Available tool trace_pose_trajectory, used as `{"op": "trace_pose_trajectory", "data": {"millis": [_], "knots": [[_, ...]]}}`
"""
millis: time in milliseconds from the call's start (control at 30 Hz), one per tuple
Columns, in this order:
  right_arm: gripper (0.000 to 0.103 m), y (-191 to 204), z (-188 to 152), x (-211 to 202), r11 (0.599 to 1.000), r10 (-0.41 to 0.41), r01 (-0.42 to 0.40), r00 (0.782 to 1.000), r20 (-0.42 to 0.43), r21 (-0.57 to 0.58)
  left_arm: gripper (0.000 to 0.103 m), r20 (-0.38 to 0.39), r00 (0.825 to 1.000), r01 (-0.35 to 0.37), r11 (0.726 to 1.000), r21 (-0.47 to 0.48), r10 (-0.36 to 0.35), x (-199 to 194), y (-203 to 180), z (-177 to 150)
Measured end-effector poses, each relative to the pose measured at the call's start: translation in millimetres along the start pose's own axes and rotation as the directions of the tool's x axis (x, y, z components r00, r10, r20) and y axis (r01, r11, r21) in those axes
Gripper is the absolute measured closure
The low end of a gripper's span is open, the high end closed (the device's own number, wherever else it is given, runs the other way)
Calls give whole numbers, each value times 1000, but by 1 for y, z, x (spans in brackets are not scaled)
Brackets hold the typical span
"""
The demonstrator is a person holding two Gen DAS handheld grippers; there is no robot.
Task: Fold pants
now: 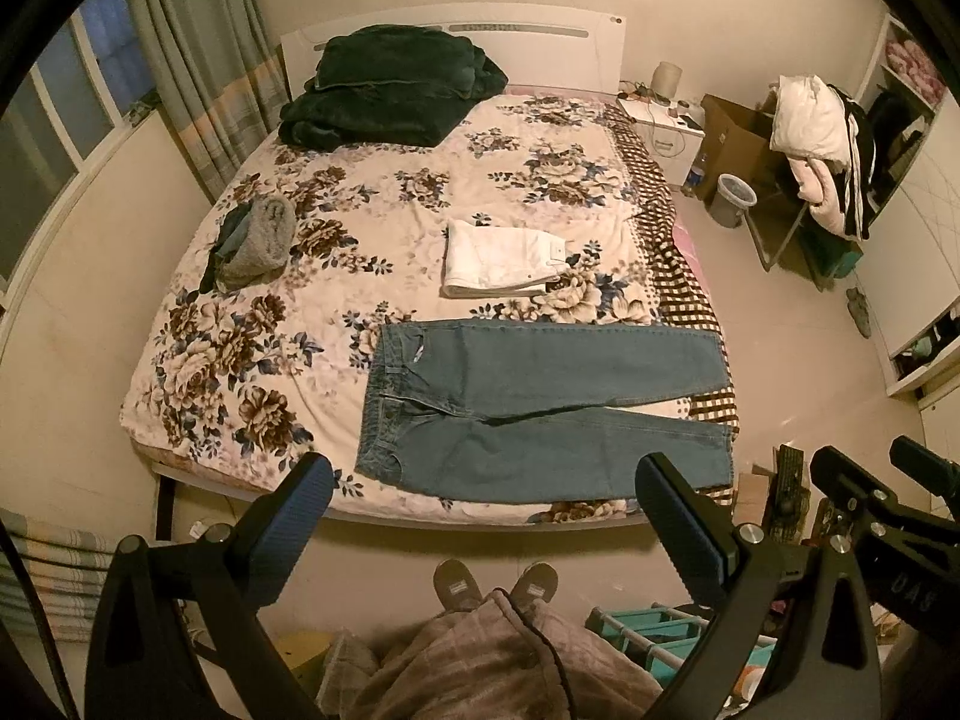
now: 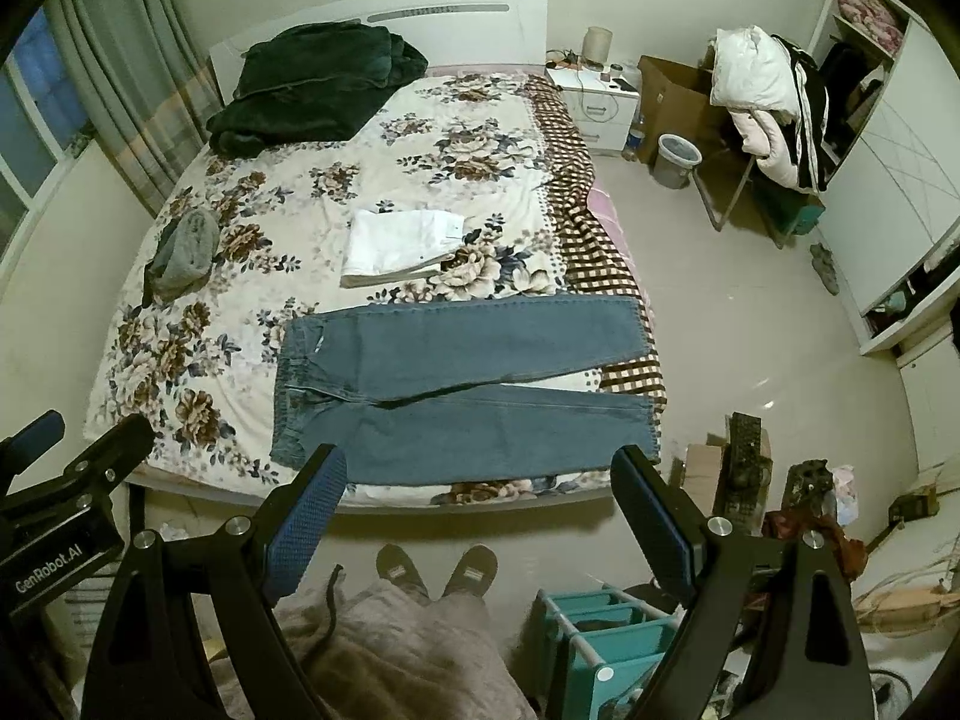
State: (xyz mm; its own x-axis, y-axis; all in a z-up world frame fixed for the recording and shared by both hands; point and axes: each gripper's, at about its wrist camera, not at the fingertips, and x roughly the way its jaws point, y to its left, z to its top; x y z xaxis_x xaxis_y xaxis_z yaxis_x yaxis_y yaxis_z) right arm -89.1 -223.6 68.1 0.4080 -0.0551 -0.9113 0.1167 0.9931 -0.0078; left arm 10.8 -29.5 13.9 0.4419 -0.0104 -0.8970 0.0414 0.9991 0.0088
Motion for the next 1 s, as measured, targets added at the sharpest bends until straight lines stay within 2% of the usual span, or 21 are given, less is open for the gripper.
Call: {"op": "trace_pose_trajectory", "data": {"millis": [1000], "knots": [[11, 5, 2, -9, 1000, 0, 0, 1000, 2, -10, 0, 6, 1000, 16, 1000, -13, -16, -7, 8, -16]]}}
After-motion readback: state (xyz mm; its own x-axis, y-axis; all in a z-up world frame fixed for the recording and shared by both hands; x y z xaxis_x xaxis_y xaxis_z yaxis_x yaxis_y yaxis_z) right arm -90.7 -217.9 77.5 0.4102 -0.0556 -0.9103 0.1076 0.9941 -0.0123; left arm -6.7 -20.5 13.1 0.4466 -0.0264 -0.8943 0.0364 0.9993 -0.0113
